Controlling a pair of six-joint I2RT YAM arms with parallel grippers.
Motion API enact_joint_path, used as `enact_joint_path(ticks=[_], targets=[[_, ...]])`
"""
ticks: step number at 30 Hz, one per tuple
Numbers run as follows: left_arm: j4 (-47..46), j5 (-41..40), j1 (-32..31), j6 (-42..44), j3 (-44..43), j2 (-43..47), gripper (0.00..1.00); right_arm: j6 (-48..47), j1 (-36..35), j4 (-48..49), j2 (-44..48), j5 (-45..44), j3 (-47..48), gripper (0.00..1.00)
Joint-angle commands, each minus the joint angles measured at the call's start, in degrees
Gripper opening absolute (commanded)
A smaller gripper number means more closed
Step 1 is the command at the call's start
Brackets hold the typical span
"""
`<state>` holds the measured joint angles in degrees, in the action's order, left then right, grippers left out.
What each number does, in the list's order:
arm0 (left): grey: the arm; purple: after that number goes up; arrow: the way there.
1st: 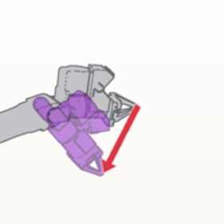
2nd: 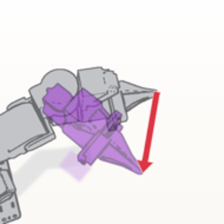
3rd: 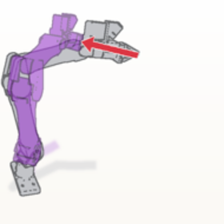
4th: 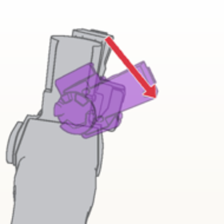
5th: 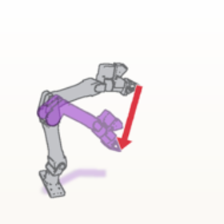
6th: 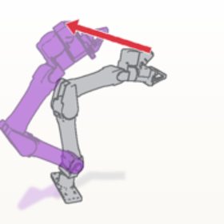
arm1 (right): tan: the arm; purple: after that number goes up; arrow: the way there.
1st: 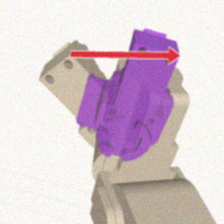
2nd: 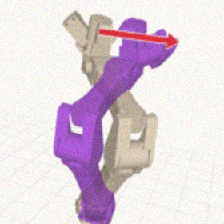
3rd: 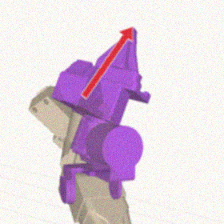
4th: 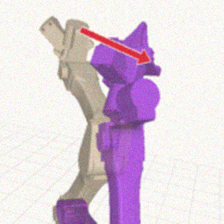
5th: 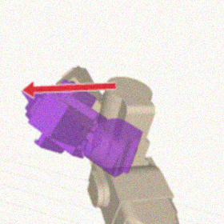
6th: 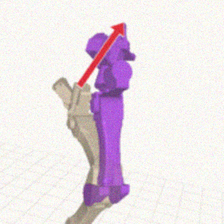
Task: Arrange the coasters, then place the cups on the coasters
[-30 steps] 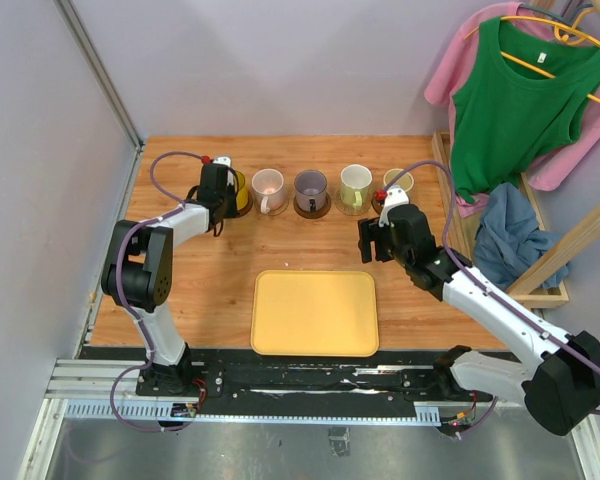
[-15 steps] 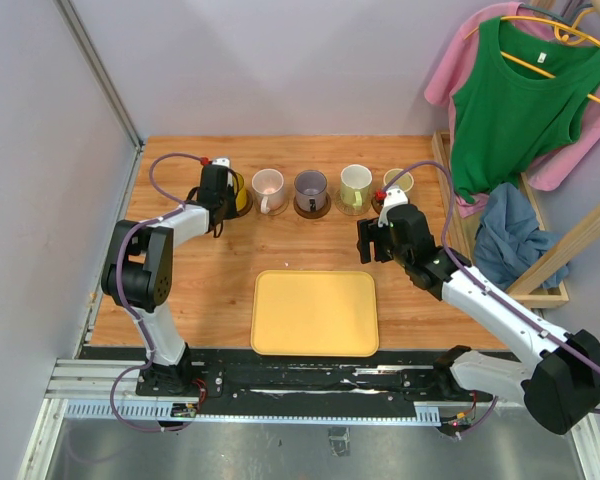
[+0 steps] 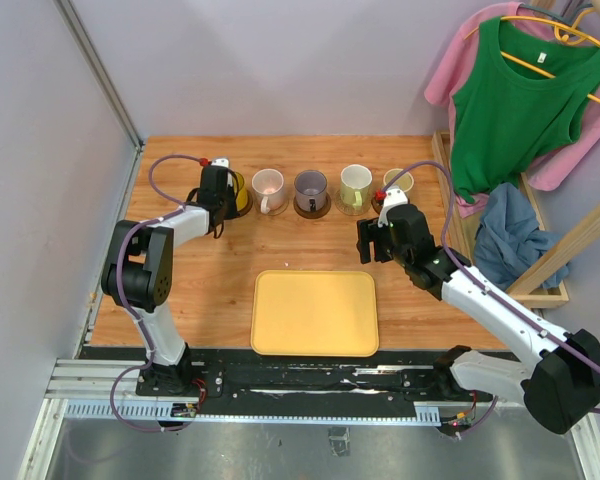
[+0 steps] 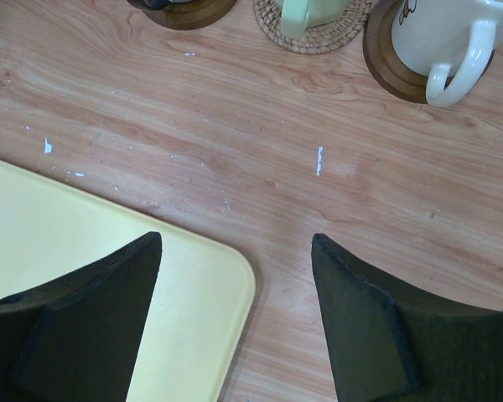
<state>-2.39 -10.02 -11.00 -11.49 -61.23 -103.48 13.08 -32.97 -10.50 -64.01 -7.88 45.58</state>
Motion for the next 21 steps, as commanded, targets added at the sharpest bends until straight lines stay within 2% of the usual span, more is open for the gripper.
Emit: enact_joint_path(ticks=[1,7,8,11,16,21], targets=[[-4.4,1.2,0.4,-0.8,0.1,-0.3,0.01,0.6,1.1,1.1,-0.1,0.7,2.0,0.73],[-4.1,0.1,0.4,-1.0,1.2,0.3,0.04,0.8,1.1,1.0,0.0,1.0,2.2,0.73],[-4.3,-0.2,0.4,-1.1,1.5,0.6,0.07,0.7,1.1,1.1,0.0,0.9,2.1,0.74],[-3.9,-1.3,0.4,-1.5,2.3,1.3,0.26,0.8,1.1,1.1,-0.1,1.2,2.2,0.73],[-3.0,-2.2,0.4,-1.5,2.7,1.9,0.48,1.0,1.1,1.1,-0.2,1.7,2.1,0.73],[-2.6,-2.5,0.4,-1.7,3.1,3.3,0.57,1.1,1.1,1.1,0.4,1.8,2.0,0.73]])
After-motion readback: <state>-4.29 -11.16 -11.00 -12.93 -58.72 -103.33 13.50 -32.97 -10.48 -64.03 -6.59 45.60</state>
